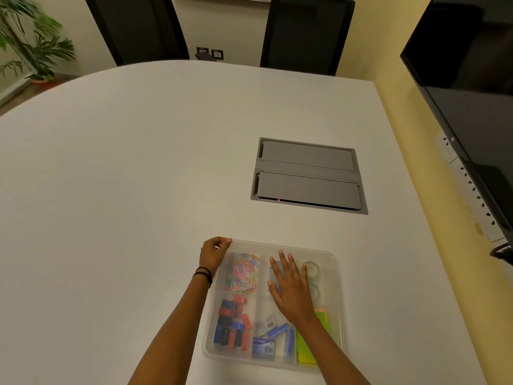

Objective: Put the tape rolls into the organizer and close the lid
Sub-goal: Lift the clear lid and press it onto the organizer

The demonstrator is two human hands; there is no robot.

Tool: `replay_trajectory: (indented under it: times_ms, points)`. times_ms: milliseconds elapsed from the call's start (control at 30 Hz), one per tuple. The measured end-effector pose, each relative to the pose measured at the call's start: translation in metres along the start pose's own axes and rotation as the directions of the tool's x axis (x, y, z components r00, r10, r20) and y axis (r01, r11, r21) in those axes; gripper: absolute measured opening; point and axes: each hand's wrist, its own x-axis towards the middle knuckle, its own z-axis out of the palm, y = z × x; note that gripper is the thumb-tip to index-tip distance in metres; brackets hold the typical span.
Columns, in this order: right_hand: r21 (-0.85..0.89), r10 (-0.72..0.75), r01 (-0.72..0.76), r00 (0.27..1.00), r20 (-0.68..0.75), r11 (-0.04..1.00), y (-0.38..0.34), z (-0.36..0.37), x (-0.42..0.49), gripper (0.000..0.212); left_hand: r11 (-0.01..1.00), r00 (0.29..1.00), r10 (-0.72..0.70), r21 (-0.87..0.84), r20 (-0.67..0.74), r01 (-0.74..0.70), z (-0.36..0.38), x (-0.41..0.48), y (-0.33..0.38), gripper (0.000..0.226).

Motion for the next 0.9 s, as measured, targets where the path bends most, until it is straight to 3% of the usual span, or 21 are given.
replay_trajectory:
  times_ms: [267,367,467,633,733,900]
  points:
    - [0.046,0.003,-0.003,1.0,0.002,0.999,-0.001,-0.003,-0.001,0.056,0.999,0.999,-0.034,0.044,0.037,0.032,0.0,0.001,0.005,0.023]
    - [0.092,-0.048,0.045,0.998,0.029,0.995,0.012,-0.008,0.004,0.056,0.977,0.999,0.04,0.208,0.016,-0.043,0.002,0.003,0.011,0.02]
    - [0.055,-0.077,0.074,0.996,0.038,0.996,0.024,-0.011,0.005,0.061,0.883,0.983,0.163,0.433,0.084,-0.183,0.014,0.002,0.021,0.021]
    - [-0.001,0.156,-0.156,0.988,0.008,0.988,0.017,-0.016,0.003,0.072,0.796,0.963,0.231,0.541,0.141,-0.27,0.037,-0.005,0.025,0.029]
    - [0.04,0.333,-0.334,0.943,0.021,0.942,0.014,-0.022,0.004,0.073,0.802,0.973,0.167,0.552,0.157,-0.227,0.038,0.002,0.025,0.031]
    - [0.047,0.392,-0.393,0.92,0.02,0.918,0.013,-0.02,0.006,0.074,0.824,0.98,0.047,0.548,0.194,-0.148,0.038,0.012,0.03,0.037]
